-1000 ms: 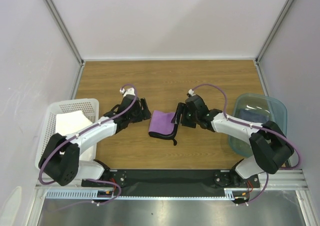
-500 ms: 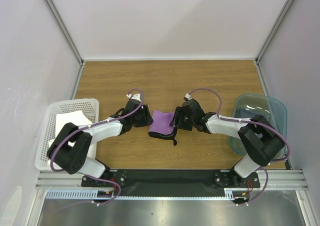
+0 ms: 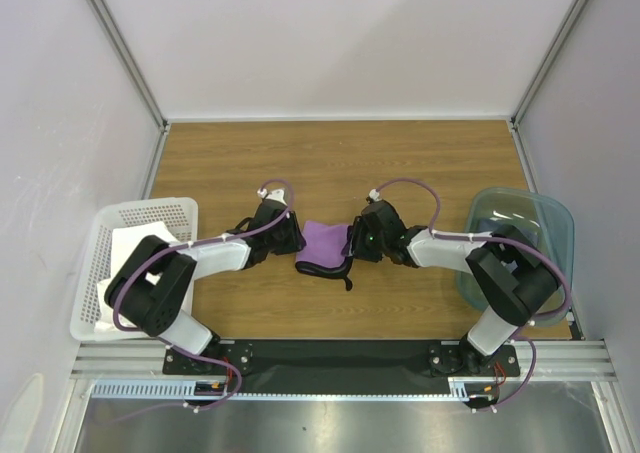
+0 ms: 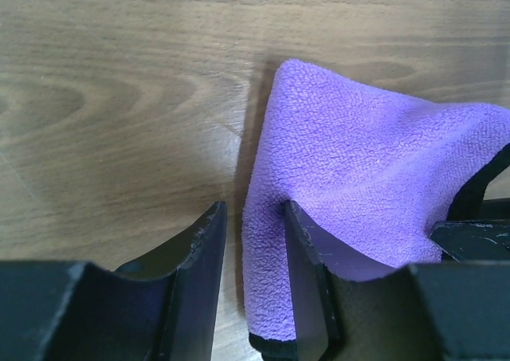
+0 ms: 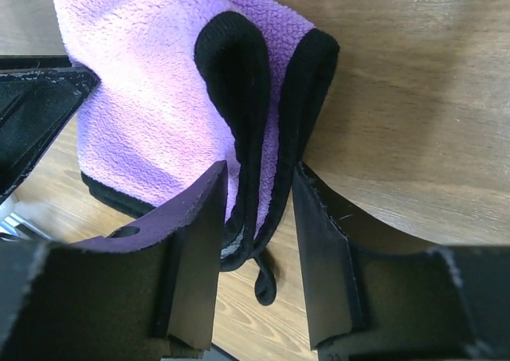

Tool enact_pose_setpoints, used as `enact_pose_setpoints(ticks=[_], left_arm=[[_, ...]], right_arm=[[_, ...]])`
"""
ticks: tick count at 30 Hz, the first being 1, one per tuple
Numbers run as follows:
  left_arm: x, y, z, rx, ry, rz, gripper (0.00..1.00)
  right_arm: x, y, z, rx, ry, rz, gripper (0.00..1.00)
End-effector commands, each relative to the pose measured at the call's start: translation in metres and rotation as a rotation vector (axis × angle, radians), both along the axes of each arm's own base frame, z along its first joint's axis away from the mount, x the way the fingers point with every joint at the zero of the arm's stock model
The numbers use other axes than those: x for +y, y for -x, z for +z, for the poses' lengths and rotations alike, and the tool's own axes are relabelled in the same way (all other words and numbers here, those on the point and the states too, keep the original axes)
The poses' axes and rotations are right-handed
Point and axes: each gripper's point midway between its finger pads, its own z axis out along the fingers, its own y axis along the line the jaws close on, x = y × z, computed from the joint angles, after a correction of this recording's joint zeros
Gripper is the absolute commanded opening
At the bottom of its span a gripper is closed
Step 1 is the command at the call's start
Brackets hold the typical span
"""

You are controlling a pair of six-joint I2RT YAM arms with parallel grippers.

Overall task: Fold and stack the towels
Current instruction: Neatly place the folded towel into the bin

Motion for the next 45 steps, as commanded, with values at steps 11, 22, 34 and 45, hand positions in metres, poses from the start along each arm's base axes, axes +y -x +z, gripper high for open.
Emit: enact_pose_setpoints(ticks=[11,22,34,45], left_arm=[[0.006,0.003,0.003,-0.031,-0.07,-0.034,0.4],[0.041,-0.007,0.057,-0.087,-0.177,0.12,0.62],[0.064,0.003,0.165,-0.311,-0.074,0.189,0.84],[0.041,0.003,0.17,-0.297,0.002,0.105,0.84]], right_arm=[[-0.006,-0.002,-0.03,0.016,0.052,-0.034,0.16],[-0.018,-0.024,0.026,-0.142,0.129,-0.021,0.0],[-0.062,-0.033,0.104,-0.208,0.273,-0.032,0.0],[-0.167,-0.018,0.139,-0.168,0.359,-0.103,0.0]])
